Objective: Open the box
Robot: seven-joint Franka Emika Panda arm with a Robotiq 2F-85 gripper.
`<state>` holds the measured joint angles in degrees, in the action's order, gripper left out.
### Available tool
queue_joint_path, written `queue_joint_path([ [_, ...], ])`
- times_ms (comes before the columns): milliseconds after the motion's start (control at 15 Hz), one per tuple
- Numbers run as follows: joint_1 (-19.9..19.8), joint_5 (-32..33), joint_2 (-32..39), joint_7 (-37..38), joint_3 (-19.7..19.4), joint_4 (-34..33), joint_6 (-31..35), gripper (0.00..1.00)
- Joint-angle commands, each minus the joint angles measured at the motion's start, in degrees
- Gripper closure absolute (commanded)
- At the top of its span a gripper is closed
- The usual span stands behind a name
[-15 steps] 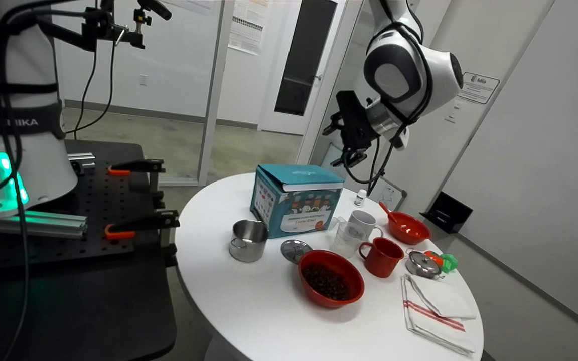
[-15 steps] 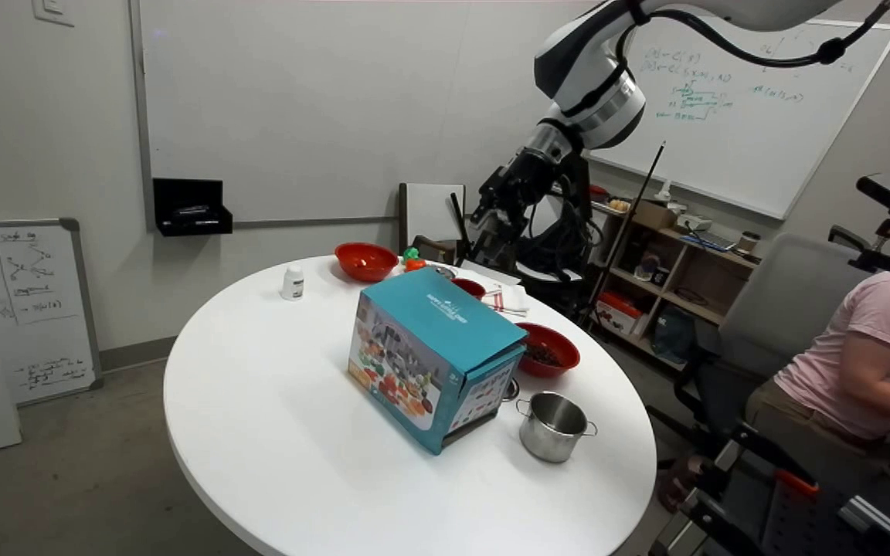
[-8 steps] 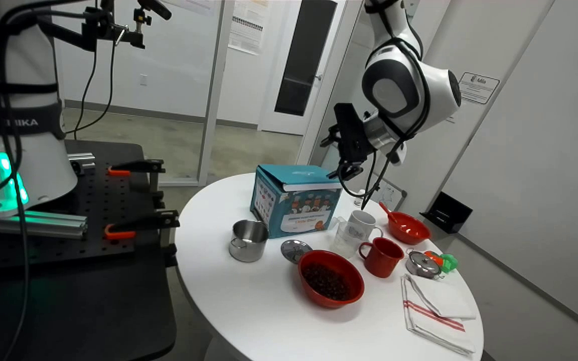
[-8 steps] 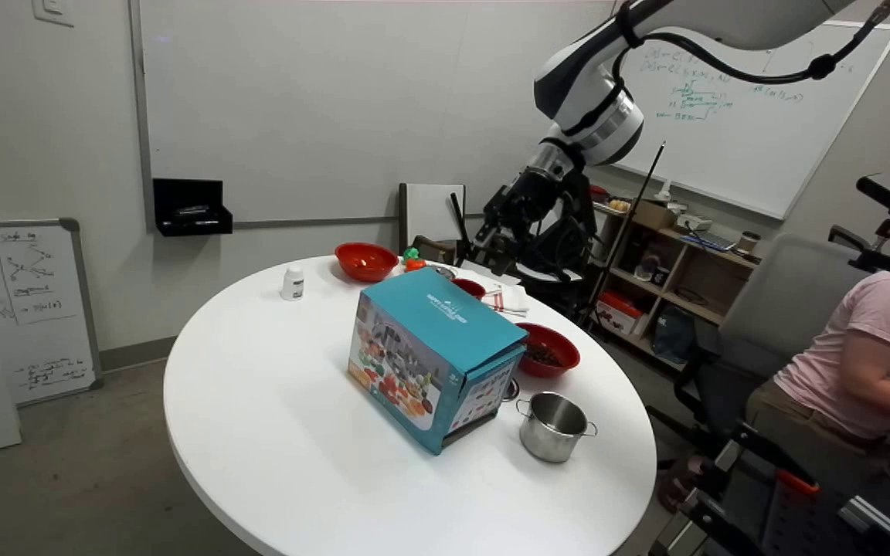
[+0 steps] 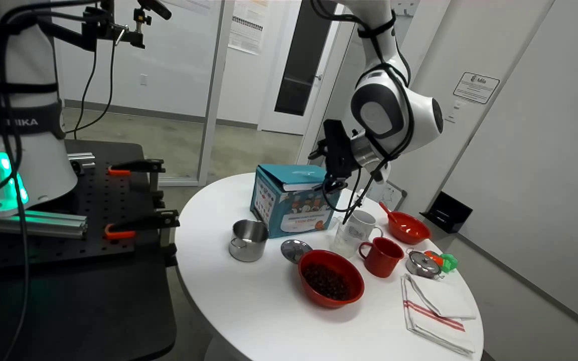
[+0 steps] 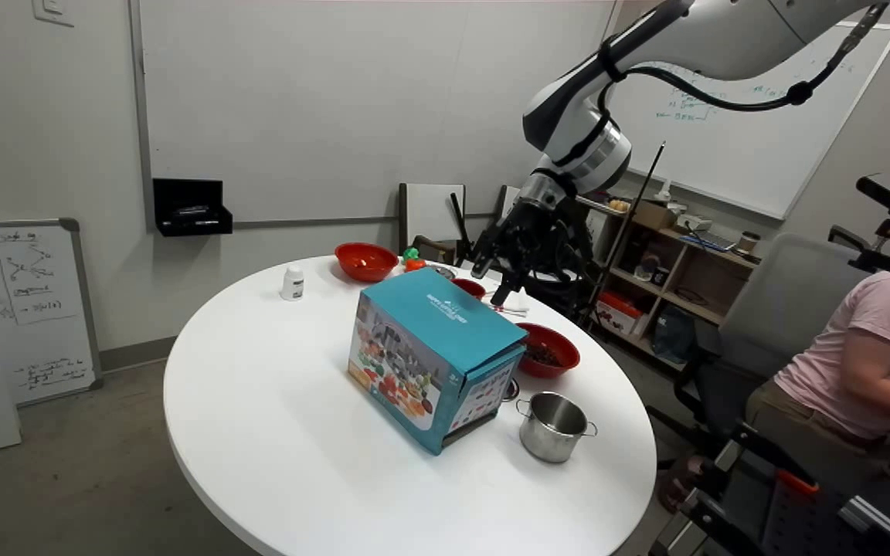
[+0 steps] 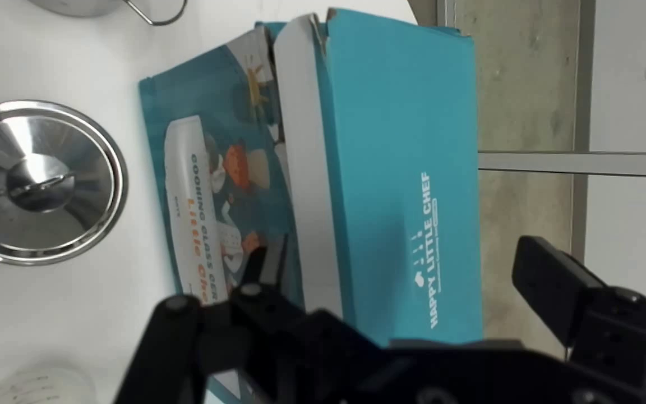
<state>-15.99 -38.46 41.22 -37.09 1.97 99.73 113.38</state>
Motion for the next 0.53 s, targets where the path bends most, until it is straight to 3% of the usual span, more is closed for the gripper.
queue_joint_path([
  [0,0.35,1.29,2.18,1.8,0.46,-1.82,-1.4,0.0],
  [467,0.64,1.48,2.5,1.16,1.74,-1.32,-2.37,0.0],
])
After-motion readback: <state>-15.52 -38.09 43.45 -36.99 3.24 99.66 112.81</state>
